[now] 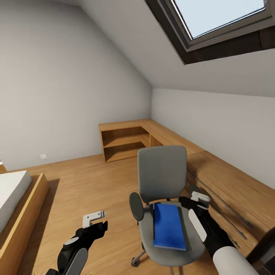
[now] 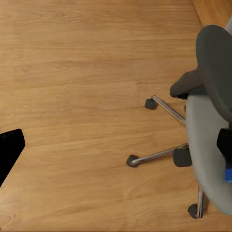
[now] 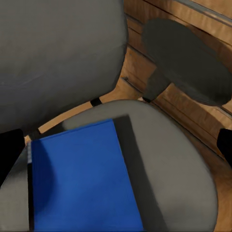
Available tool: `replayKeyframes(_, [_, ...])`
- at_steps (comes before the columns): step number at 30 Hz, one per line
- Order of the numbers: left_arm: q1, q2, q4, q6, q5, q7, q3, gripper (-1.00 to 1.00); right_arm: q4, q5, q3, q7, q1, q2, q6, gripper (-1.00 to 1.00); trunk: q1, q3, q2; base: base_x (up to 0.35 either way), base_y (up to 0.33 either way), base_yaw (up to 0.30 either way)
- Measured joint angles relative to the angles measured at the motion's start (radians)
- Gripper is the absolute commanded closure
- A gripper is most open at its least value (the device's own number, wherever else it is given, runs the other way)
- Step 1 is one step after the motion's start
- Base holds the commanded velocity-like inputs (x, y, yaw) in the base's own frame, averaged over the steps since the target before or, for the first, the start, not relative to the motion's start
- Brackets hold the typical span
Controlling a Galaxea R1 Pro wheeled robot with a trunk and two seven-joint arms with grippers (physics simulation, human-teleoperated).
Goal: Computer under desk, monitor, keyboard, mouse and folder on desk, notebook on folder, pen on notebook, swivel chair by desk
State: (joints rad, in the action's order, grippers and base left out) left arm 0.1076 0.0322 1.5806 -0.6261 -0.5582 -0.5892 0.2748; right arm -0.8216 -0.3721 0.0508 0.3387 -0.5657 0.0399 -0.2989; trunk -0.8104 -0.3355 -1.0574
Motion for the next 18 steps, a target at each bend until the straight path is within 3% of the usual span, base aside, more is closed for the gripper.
replayKeyframes(6, [0.000,-0.001,0.000,0.001,0.001,0.000,0.002,-1.00,0.000,0.000,-0.001,0.000,0.000,0.000,0.000,-1.00,0.000,0.000,0.000,0.000,0.000,0.215])
replayKeyframes(18, [0.000,-0.001,0.003,0.001,0.003,0.002,0.002,-1.00,0.000,-0.002,-0.001,-0.004,0.000,0.003,-0.001,-1.00,0.000,0.000,0.000,0.000,0.000,0.016])
